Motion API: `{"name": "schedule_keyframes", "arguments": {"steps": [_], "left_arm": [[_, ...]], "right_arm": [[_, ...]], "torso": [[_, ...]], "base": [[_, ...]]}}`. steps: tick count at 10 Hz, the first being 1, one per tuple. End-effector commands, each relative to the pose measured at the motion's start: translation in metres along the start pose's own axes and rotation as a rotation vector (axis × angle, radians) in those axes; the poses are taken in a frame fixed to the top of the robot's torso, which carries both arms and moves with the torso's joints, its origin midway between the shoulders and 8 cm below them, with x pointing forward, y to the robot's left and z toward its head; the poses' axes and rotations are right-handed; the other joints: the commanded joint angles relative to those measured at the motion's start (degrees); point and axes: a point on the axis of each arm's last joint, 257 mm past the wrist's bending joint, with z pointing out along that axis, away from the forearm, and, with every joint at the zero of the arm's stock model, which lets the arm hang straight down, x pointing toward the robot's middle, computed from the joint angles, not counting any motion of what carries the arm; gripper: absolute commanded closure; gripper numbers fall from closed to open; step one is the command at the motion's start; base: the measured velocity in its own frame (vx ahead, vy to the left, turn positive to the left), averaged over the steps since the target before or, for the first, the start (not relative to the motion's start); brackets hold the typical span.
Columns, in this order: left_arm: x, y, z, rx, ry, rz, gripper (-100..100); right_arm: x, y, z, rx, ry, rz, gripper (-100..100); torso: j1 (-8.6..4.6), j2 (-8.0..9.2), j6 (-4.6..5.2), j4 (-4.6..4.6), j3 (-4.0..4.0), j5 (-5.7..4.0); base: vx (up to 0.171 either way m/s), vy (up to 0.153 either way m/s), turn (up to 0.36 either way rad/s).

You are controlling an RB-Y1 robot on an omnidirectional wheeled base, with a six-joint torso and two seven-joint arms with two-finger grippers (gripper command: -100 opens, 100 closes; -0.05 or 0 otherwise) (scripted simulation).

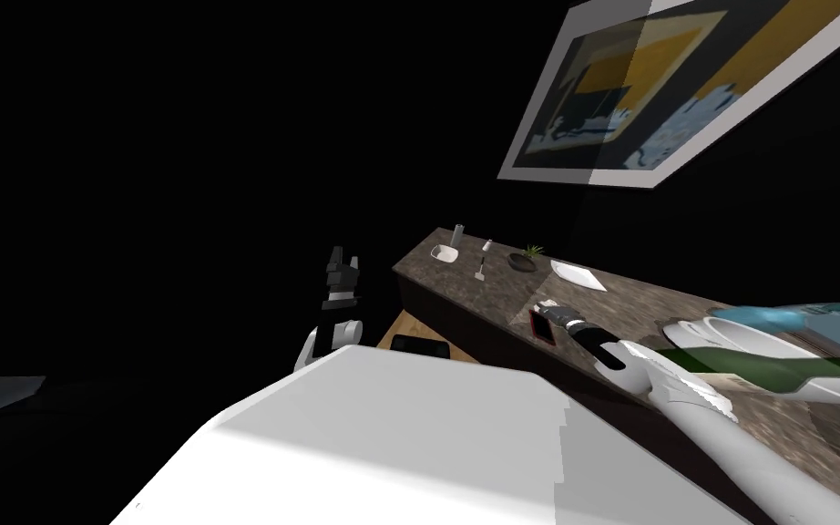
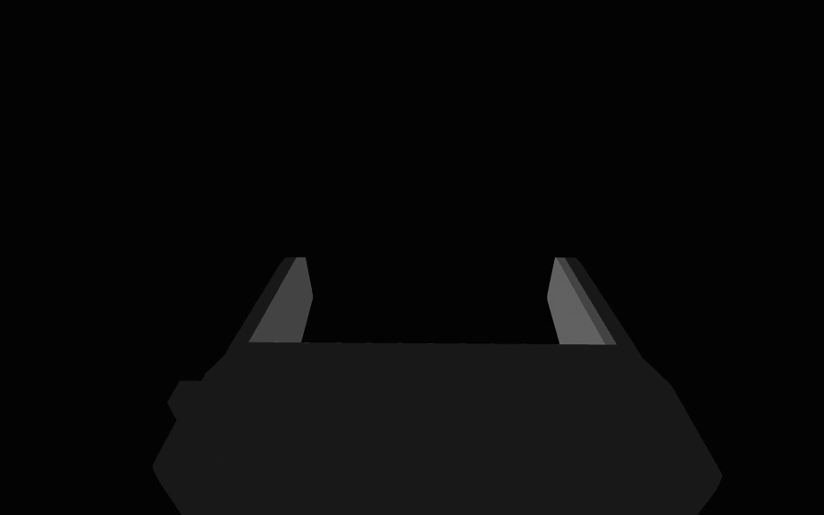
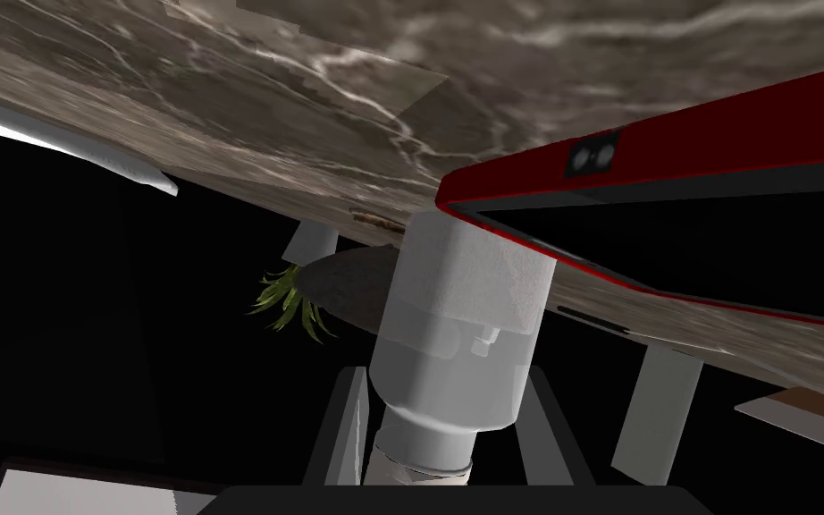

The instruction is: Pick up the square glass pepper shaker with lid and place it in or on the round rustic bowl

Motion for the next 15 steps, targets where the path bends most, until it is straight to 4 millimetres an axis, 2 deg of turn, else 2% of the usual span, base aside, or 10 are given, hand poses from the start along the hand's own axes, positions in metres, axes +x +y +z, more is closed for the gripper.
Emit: {"name": "schedule_keyframes", "arguments": {"steps": [1, 9, 11, 12, 14, 15], "left_arm": [[0.000, 0.000, 0.000, 0.000, 0.000, 0.000, 0], [0.000, 0.000, 0.000, 0.000, 0.000, 0.000, 0], [0.000, 0.000, 0.000, 0.000, 0.000, 0.000, 0], [0.000, 0.000, 0.000, 0.000, 0.000, 0.000, 0], [0.000, 0.000, 0.000, 0.000, 0.000, 0.000, 0], [0.000, 0.000, 0.000, 0.000, 0.000, 0.000, 0]], "right_arm": [[0.003, -0.007, 0.000, 0.009, 0.005, -0.004, 100], [-0.020, -0.104, -0.026, 0.135, -0.015, -0.084, 100], [-0.026, -0.128, -0.035, 0.168, -0.016, -0.100, 100], [-0.030, -0.150, -0.044, 0.199, -0.013, -0.110, 100], [-0.031, -0.177, -0.056, 0.239, 0.001, -0.111, 100], [-0.031, -0.185, -0.060, 0.251, 0.008, -0.106, 100]], "torso": [[0.00, 0.00, 0.00, 0.00, 0.00, 0.00], [0.19, 0.07, -0.02, 0.06, 0.07, 0.11], [-0.02, 0.09, -0.02, 0.08, 0.09, 0.11], [-0.01, 0.03, -0.02, 0.06, 0.06, 0.08], [0.02, 0.04, -0.05, 0.07, 0.06, 0.10], [-0.16, -0.01, -0.08, 0.06, 0.04, 0.06]], "base": [[-0.135, 0.029, -0.014], [-0.163, 0.030, 0.061], [-0.176, -0.006, 0.107], [-0.200, 0.036, 0.210], [-0.179, -0.012, 0.173], [-0.146, -0.048, 0.199]]}}
